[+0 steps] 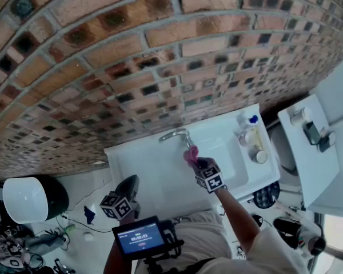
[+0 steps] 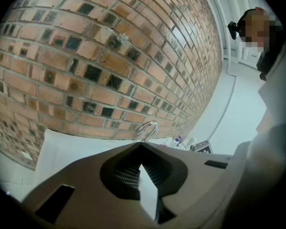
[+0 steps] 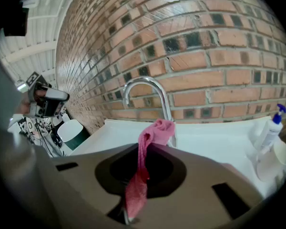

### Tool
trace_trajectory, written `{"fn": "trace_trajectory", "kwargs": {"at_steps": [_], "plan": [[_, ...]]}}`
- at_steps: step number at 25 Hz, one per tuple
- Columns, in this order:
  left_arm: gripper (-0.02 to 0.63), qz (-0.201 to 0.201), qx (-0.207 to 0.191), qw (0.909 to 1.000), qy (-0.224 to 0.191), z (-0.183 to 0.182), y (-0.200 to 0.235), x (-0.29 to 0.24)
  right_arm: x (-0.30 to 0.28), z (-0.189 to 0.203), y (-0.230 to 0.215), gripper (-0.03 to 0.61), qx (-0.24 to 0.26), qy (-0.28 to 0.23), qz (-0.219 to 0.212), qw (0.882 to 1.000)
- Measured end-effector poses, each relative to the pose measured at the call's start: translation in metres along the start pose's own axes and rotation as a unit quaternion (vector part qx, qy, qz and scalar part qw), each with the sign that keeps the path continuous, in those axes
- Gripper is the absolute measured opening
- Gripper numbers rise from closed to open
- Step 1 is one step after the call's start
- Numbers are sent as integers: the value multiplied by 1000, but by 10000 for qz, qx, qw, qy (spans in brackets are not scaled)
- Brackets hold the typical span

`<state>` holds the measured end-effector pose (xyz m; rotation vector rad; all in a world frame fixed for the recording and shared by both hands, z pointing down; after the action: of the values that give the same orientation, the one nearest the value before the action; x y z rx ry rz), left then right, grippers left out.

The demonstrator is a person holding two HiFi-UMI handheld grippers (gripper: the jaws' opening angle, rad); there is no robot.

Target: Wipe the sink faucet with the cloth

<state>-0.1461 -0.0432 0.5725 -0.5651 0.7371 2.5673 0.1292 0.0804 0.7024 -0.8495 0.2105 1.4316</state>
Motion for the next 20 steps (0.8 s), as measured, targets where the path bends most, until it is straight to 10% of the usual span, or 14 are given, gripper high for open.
{"fn": "trace_trajectory", "kwargs": {"at_steps": [20], "plan": [[0, -377, 225, 9987, 246, 5, -13, -41, -74, 16, -72, 44, -671, 621, 152, 9957]]}}
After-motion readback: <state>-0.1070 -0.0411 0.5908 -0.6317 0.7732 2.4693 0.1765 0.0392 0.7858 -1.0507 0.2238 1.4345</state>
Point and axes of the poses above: the fingertips, and each gripper's own axes: x backward along the fingers, y to its left, z out of its underside, the point moved 6 cm from there along x, backward along the fingers, and after that the axes turned 8 degrees about -x, right-handed, at the moved point
